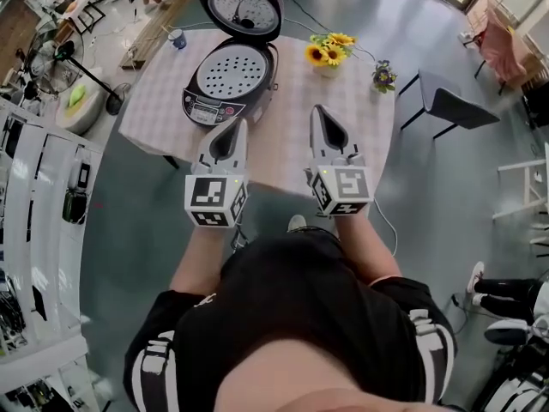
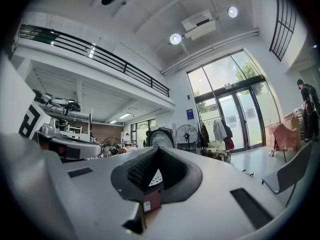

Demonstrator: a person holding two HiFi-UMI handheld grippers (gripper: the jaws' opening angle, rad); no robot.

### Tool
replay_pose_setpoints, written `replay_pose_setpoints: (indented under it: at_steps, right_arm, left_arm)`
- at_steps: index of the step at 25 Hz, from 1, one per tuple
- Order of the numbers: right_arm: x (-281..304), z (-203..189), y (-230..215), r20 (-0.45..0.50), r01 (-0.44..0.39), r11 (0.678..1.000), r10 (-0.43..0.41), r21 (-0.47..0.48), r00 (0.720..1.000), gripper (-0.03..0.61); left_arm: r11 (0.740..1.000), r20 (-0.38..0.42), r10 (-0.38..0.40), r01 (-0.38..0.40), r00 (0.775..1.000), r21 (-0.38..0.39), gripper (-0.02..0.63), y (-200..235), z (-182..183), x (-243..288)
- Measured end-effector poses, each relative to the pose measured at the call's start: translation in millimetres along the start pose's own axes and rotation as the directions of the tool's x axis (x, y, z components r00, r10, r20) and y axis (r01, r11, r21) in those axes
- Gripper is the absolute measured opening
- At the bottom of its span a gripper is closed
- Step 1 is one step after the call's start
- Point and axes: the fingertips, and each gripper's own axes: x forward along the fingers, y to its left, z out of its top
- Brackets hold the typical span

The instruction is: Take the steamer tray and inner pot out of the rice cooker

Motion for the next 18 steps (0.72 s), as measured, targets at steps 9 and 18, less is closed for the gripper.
replay_pose_setpoints:
  at_steps: [9,18]
  right_arm:
    - [29,-13,-48,-0.037,0.003,0.999,-0.002,0.034,0.999,-0.002]
    - [55,-23,-56,-0.054,0.019,0.999,-0.017,0.047,0.998,-0.002]
  left_arm:
    - [1.0,-0.049,0.01,-0.01,0.999,-0.014,0.003,0,-6,51]
    - [1.0,-0.069,-0.015,0.015,0.997,0.003,0.003,17,-10,84]
